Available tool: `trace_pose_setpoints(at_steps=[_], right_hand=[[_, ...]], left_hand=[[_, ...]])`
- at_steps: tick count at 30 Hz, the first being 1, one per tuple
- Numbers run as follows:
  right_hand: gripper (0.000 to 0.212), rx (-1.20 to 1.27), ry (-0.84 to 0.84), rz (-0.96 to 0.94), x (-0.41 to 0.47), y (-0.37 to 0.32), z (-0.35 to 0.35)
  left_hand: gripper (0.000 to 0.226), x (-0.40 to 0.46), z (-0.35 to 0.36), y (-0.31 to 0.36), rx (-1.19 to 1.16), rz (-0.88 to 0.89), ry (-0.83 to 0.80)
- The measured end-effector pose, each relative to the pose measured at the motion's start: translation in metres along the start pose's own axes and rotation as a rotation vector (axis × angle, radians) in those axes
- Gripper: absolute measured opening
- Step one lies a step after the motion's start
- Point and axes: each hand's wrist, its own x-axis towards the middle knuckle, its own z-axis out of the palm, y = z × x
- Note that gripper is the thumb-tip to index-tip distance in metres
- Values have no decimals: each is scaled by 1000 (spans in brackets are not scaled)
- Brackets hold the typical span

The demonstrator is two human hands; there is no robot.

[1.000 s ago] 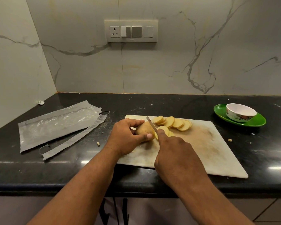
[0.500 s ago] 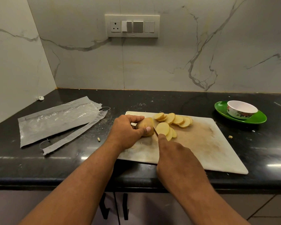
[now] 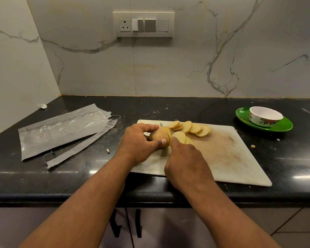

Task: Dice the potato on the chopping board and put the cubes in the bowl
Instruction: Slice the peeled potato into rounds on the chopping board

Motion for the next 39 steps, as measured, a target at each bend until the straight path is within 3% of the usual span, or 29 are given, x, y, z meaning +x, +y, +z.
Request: trace_pose_setpoints(at_steps=[17, 31, 39], right_hand=[[55, -133, -107, -83, -29, 5, -10], [47, -103, -56, -68, -2, 3, -6], [62, -130, -55, -34, -8, 27, -14]], left_hand=[[55, 1, -1, 3, 48, -25, -6], [51, 2, -2, -3, -40, -38, -14], [44, 4, 1, -7, -45, -35, -1]])
